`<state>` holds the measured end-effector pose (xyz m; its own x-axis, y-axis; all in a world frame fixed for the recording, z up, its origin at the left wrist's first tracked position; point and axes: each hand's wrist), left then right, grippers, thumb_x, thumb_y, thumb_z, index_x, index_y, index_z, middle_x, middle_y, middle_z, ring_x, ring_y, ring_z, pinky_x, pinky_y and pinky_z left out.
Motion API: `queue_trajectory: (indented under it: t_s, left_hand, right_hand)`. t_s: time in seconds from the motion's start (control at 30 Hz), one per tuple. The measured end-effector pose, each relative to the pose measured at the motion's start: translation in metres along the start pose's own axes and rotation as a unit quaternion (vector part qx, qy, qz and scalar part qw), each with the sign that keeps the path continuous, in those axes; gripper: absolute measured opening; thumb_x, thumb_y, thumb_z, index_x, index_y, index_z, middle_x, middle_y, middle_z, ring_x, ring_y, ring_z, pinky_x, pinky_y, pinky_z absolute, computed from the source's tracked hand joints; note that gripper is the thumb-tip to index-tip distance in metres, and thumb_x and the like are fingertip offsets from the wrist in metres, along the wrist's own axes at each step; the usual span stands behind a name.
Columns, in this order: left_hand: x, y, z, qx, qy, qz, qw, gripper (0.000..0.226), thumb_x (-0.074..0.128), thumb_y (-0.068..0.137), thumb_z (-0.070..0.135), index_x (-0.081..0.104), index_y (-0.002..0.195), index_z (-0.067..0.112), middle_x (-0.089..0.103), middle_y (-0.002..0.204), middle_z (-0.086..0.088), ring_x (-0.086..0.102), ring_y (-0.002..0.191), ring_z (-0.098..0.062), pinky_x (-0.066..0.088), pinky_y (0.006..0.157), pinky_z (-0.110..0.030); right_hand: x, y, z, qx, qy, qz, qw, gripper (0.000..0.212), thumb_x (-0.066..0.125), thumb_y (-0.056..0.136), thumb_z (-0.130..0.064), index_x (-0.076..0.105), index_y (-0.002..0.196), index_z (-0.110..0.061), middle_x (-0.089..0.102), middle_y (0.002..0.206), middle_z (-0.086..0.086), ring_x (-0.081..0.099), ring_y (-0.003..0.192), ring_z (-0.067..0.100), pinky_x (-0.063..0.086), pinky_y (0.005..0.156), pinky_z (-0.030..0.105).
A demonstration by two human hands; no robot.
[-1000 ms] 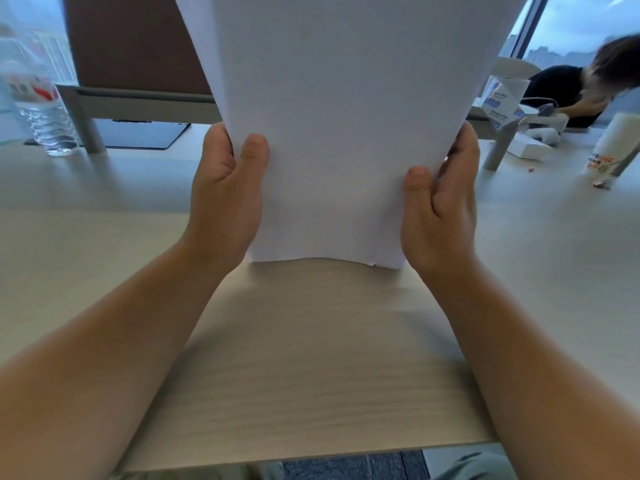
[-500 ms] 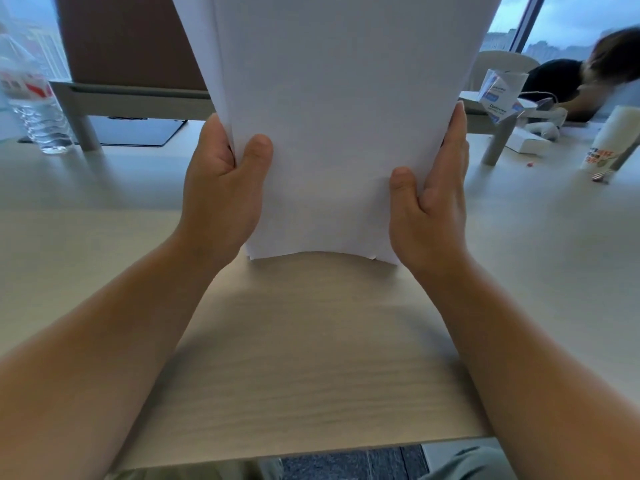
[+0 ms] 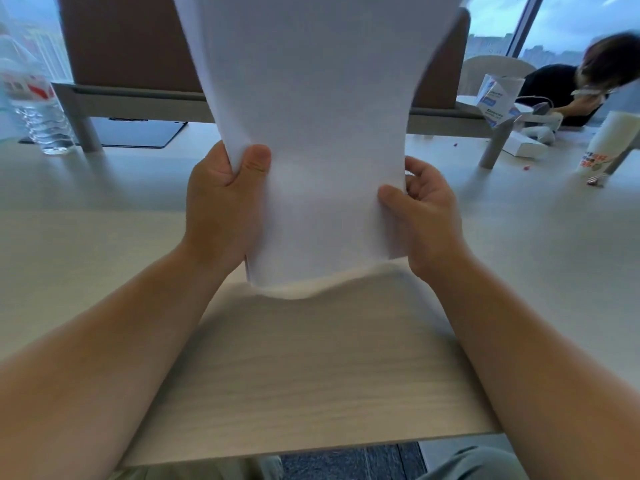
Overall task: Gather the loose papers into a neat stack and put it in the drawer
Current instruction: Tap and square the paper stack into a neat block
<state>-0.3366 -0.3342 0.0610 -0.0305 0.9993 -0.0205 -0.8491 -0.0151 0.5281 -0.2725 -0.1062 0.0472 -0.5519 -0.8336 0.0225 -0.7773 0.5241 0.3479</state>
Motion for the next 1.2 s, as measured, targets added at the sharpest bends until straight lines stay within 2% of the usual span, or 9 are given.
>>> queue_trajectory:
  t_s: [0.1,0.2,0.33,0.5,0.6,0.73,0.87,1.0,1.2]
  left_hand:
    - [0.002,0.002,0.001,-0.055,-0.071,0.058,0.994,0.015,0.057,0.105,0.032,0.071,0.101,0.031,0.076,0.091,0.021,0.071,0.085,0.002,0.055,0.073,-0.018]
    - [0.006,0.004,0.0,-0.113,-0.147,0.103,0.977,0.015,0.056,0.106,0.032,0.07,0.107,0.028,0.078,0.096,0.019,0.074,0.091,-0.001,0.058,0.079,-0.022]
    - [0.012,0.005,-0.002,-0.175,-0.201,0.093,0.959,0.014,0.056,0.106,0.034,0.068,0.103,0.028,0.079,0.099,0.018,0.076,0.094,-0.005,0.062,0.091,-0.033]
    - [0.018,0.004,-0.004,-0.234,-0.269,-0.003,0.934,0.013,0.061,0.105,0.015,0.068,0.108,0.025,0.08,0.097,0.014,0.078,0.091,-0.008,0.062,0.077,-0.03]
    - [0.013,0.009,-0.006,-0.233,-0.277,-0.027,0.932,0.03,0.065,0.098,0.001,0.068,0.123,0.016,0.079,0.112,-0.003,0.077,0.098,-0.021,0.063,0.081,-0.039]
    - [-0.001,0.019,-0.002,-0.245,-0.327,0.017,0.912,0.034,0.057,0.098,0.012,0.066,0.13,0.018,0.078,0.114,-0.005,0.075,0.109,-0.027,0.063,0.084,-0.044]
    - [-0.022,0.028,0.001,-0.239,-0.287,-0.032,0.927,0.041,0.043,0.101,0.033,0.068,0.131,0.019,0.077,0.12,-0.005,0.073,0.114,-0.032,0.061,0.088,-0.05]
    - [-0.026,0.03,0.001,-0.237,-0.166,-0.067,0.955,0.029,0.054,0.101,0.037,0.066,0.124,0.025,0.076,0.108,-0.001,0.073,0.106,-0.028,0.064,0.083,-0.047]
    - [-0.033,0.04,-0.002,-0.267,-0.119,0.014,0.956,0.019,0.062,0.098,0.047,0.067,0.109,0.032,0.076,0.109,0.005,0.075,0.099,-0.023,0.064,0.08,-0.042]
  right_hand:
    - [-0.004,0.006,-0.002,0.088,0.174,-0.01,0.981,0.043,0.068,0.089,-0.004,0.058,0.13,-0.014,0.073,0.104,0.011,0.071,0.093,0.027,0.057,0.081,0.042]
    - [0.001,0.002,-0.007,0.154,0.284,-0.105,0.941,0.029,0.057,0.097,-0.004,0.059,0.124,-0.013,0.074,0.102,0.008,0.073,0.09,0.02,0.063,0.081,0.035]
    - [0.018,-0.018,-0.002,0.2,0.217,-0.241,0.925,0.038,0.066,0.09,-0.014,0.059,0.127,-0.014,0.075,0.111,0.007,0.074,0.094,0.023,0.057,0.096,0.048]
    - [0.021,-0.008,0.003,0.211,0.156,-0.078,0.962,0.03,0.057,0.103,-0.005,0.061,0.132,-0.01,0.075,0.117,0.007,0.074,0.095,0.025,0.065,0.072,0.039]
    - [0.011,0.002,0.004,0.162,0.147,0.009,0.976,0.021,0.056,0.104,-0.007,0.063,0.111,-0.025,0.078,0.101,-0.007,0.076,0.086,0.013,0.063,0.072,0.035]
    - [-0.006,0.012,0.0,0.09,0.131,0.114,0.981,0.014,0.059,0.101,-0.006,0.065,0.101,-0.018,0.078,0.092,0.001,0.075,0.081,0.018,0.063,0.08,0.041]
    - [-0.018,0.015,-0.003,0.037,0.05,0.149,0.987,0.011,0.062,0.095,-0.013,0.068,0.093,-0.022,0.077,0.094,-0.002,0.073,0.085,0.018,0.062,0.084,0.044]
    - [-0.021,0.012,-0.005,-0.038,-0.059,0.162,0.984,0.01,0.061,0.093,-0.02,0.064,0.088,-0.028,0.07,0.083,-0.015,0.065,0.077,0.007,0.056,0.076,0.033]
    - [-0.022,0.012,-0.007,-0.083,-0.093,0.171,0.977,0.014,0.059,0.092,-0.017,0.06,0.084,-0.029,0.063,0.073,-0.019,0.057,0.068,0.0,0.049,0.068,0.025]
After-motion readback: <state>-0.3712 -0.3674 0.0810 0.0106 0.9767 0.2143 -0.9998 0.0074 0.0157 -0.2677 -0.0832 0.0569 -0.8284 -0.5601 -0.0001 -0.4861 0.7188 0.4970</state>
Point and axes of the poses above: each hand's wrist, its own y-axis towards the middle knuckle, its own x-axis out of the palm, z = x × y
